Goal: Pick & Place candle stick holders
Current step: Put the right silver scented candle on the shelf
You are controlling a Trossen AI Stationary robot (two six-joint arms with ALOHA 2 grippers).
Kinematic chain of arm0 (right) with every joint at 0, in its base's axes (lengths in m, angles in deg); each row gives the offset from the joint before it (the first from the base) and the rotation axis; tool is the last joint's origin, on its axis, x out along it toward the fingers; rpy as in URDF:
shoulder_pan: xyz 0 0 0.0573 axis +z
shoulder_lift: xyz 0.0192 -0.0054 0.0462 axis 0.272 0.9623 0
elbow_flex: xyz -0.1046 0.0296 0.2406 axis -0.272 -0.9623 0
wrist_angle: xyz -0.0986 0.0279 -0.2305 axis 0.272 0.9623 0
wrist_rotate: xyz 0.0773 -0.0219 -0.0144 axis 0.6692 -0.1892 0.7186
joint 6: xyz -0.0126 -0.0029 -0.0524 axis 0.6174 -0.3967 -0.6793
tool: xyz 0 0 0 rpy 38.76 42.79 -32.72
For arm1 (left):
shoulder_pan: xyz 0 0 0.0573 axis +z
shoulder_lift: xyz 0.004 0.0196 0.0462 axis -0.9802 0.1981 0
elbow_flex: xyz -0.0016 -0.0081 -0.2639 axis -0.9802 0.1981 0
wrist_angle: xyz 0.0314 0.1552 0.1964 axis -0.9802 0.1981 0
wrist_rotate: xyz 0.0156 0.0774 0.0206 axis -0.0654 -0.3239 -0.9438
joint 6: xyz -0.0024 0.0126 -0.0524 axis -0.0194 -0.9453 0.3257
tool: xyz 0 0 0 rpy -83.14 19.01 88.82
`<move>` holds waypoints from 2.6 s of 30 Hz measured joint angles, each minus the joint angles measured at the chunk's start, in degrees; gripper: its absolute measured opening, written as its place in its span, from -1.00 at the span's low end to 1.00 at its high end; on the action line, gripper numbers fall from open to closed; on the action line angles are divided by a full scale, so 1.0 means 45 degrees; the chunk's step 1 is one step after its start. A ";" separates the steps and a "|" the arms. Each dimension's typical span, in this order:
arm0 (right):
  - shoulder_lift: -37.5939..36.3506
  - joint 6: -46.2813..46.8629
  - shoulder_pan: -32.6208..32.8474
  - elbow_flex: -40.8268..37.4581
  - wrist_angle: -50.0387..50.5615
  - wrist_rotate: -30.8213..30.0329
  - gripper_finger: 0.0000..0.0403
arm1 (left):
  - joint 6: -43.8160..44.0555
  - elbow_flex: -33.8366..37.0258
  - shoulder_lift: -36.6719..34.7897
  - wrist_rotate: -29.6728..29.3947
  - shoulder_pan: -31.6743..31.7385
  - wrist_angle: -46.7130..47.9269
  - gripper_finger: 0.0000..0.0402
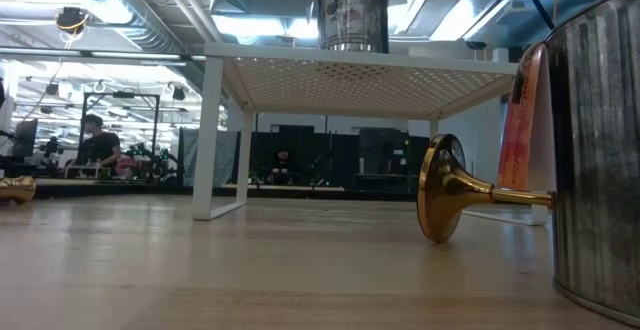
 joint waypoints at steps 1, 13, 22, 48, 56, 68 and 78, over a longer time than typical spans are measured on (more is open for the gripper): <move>-0.0136 -0.0177 0.0083 0.0000 -0.0132 0.0004 0.99 | 0.0031 0.0000 0.0000 0.0000 0.0000 0.0016 0.08; -0.0857 -0.1028 0.1386 -0.0092 -0.1349 0.2538 0.99 | 0.0359 0.0000 0.0000 0.0049 -0.0005 0.0123 0.08; -0.0921 -0.0016 0.2523 -0.2153 0.0088 0.0015 0.99 | 0.0661 0.0000 0.0000 0.0049 -0.0005 0.0184 0.08; -0.9417 -0.1725 0.3358 -1.5042 -1.5098 -0.3169 0.99 | 0.0569 0.0000 -0.0141 -0.0096 0.1243 0.1243 0.08; -0.9076 -0.2211 0.3264 -1.5348 -1.5035 -0.2049 0.99 | 0.0514 0.0000 -0.0141 -0.0107 0.2073 0.1928 0.08; -0.8809 -0.4462 0.3046 -1.5344 -1.4471 -0.3243 0.98 | 0.0547 0.0000 -0.0126 -0.0102 0.2139 0.2200 0.08; -0.7651 -0.3943 0.2034 -1.4712 -1.3089 -0.2475 0.80 | 0.0659 0.0000 -0.0126 -0.0086 0.2336 0.2527 0.08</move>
